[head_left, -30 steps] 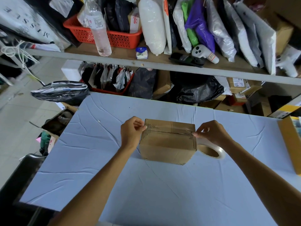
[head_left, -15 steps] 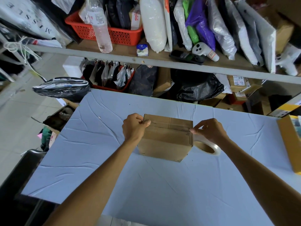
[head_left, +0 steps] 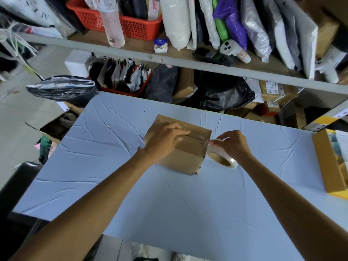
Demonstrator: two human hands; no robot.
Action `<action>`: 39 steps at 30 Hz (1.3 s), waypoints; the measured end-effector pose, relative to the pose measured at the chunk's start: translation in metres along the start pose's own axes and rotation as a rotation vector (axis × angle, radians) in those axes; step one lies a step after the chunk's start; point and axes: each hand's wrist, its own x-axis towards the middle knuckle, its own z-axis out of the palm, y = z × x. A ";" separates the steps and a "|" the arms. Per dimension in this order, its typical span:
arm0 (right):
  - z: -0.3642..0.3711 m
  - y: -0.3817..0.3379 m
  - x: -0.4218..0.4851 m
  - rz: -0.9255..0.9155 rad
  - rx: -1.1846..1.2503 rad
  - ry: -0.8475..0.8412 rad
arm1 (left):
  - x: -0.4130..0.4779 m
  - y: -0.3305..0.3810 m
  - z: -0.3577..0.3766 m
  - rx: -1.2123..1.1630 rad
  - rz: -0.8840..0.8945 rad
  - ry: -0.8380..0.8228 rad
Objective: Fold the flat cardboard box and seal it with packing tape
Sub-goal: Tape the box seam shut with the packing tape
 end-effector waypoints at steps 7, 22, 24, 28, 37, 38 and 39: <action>-0.002 0.006 -0.005 0.024 -0.004 -0.049 | -0.004 0.031 0.032 0.197 -0.126 -0.309; -0.032 0.025 -0.007 -0.149 0.088 -0.367 | -0.011 0.021 0.038 0.180 0.044 -0.354; -0.027 0.030 -0.005 -0.101 -0.014 -0.399 | -0.012 0.020 0.037 0.196 0.062 -0.359; -0.008 0.047 -0.005 0.014 -0.166 -0.406 | -0.014 0.019 0.037 0.252 0.079 -0.355; -0.044 0.056 -0.017 -0.143 0.157 -0.560 | -0.006 0.030 0.037 0.397 0.082 -0.352; -0.044 0.059 -0.016 -0.114 0.170 -0.572 | -0.005 0.031 0.037 0.398 0.082 -0.355; -0.043 0.062 -0.013 -0.097 0.160 -0.561 | -0.005 0.030 0.036 0.397 0.081 -0.358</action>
